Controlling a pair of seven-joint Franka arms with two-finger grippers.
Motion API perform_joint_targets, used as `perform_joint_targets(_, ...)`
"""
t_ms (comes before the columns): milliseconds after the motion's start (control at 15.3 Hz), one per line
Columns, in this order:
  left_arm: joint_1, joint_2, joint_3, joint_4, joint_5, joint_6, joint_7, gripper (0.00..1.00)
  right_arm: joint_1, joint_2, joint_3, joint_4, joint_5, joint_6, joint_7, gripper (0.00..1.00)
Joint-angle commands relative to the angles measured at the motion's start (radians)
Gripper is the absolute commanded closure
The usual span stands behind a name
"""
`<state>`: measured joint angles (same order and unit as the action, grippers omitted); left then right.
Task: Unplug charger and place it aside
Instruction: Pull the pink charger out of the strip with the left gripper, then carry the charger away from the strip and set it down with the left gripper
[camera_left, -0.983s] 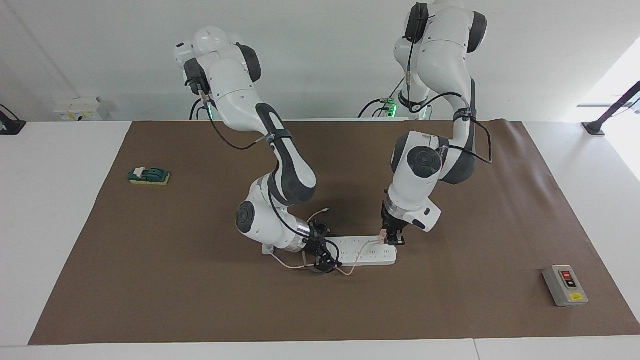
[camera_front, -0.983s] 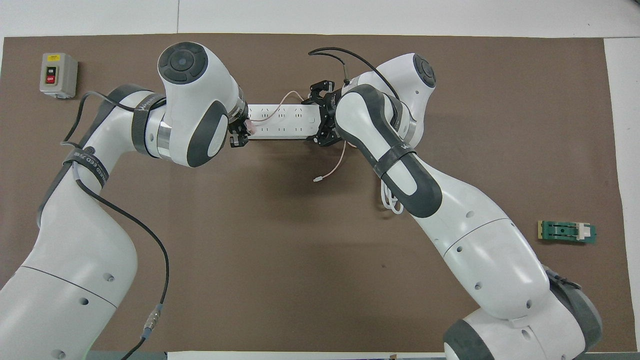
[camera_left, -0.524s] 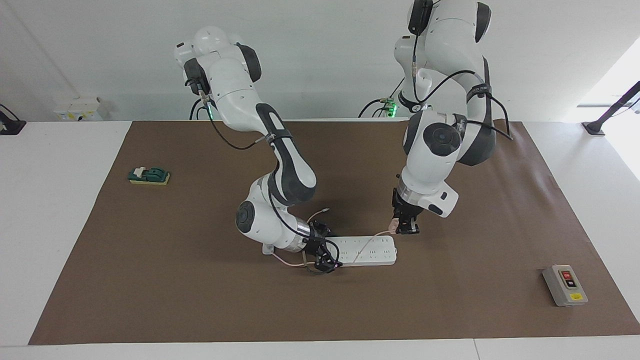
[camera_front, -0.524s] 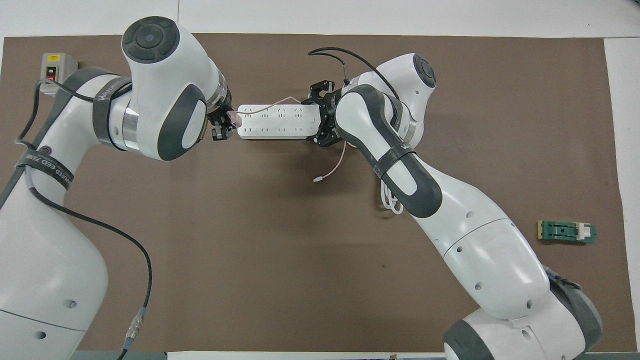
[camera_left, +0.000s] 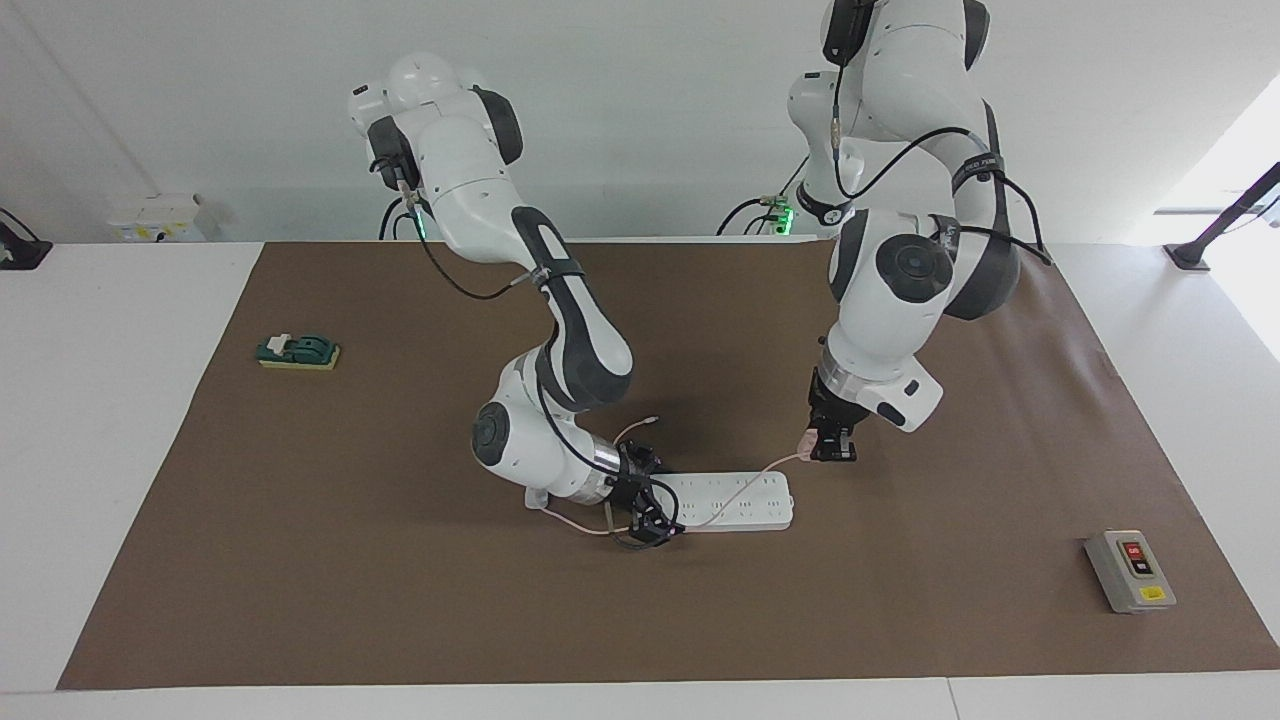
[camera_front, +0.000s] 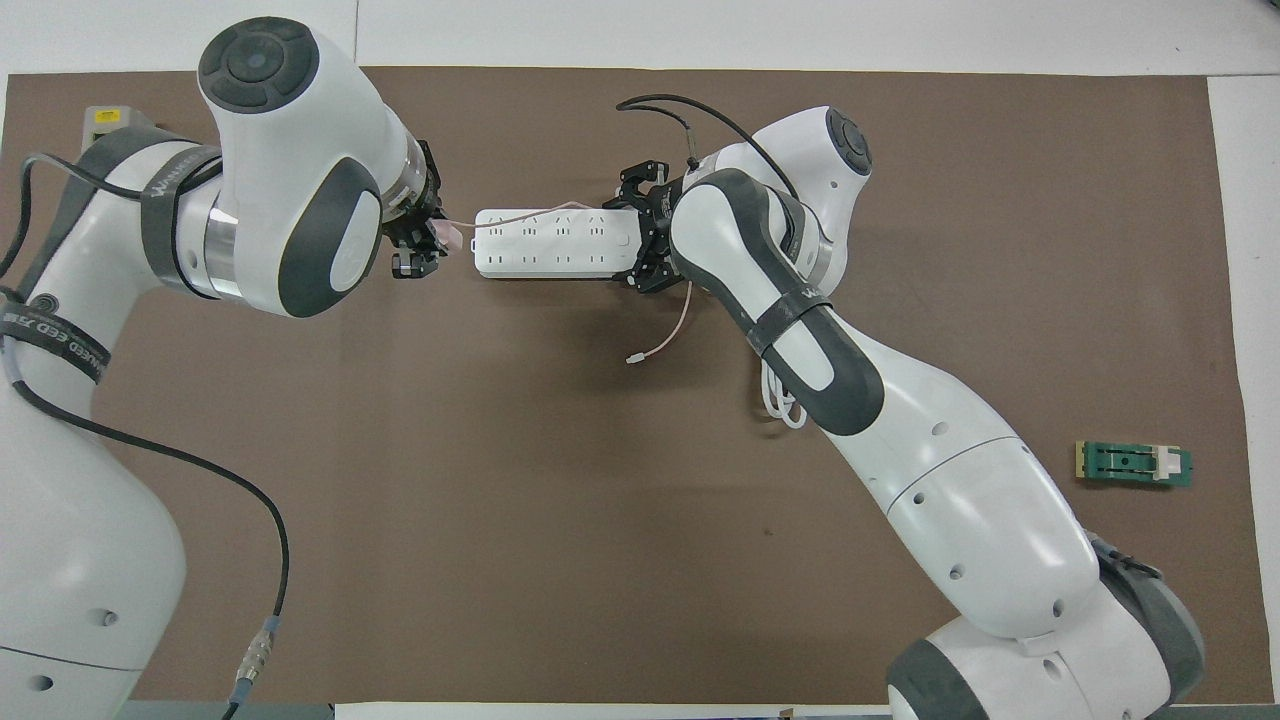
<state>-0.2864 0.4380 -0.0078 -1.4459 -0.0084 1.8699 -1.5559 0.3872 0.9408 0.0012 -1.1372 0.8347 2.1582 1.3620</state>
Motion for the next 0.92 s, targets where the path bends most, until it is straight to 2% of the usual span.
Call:
perform_joint_targets(0,0.050,-0.056,-0.006,-0.047,0.002,-0.078,0.274,1.00,0.010,0.021,0.005,0.022,-0.003,0.031,-0.017,0.51)
perform_joint_targets(393,0.183,-0.122,-0.008,-0.131,-0.001,-0.199,0.874,1.00,0.009,0.021,0.005,0.022,-0.003,0.032,-0.015,0.51)
perform_joint_targets(721,0.312,-0.186,-0.012,-0.260,-0.004,-0.189,1.288,1.00,0.009,0.021,0.006,0.022,-0.003,0.031,-0.015,0.51)
perform_joint_targets(852,0.351,-0.196,-0.011,-0.304,-0.002,-0.173,1.399,1.00,0.009,0.021,0.006,0.022,-0.003,0.031,-0.015,0.51)
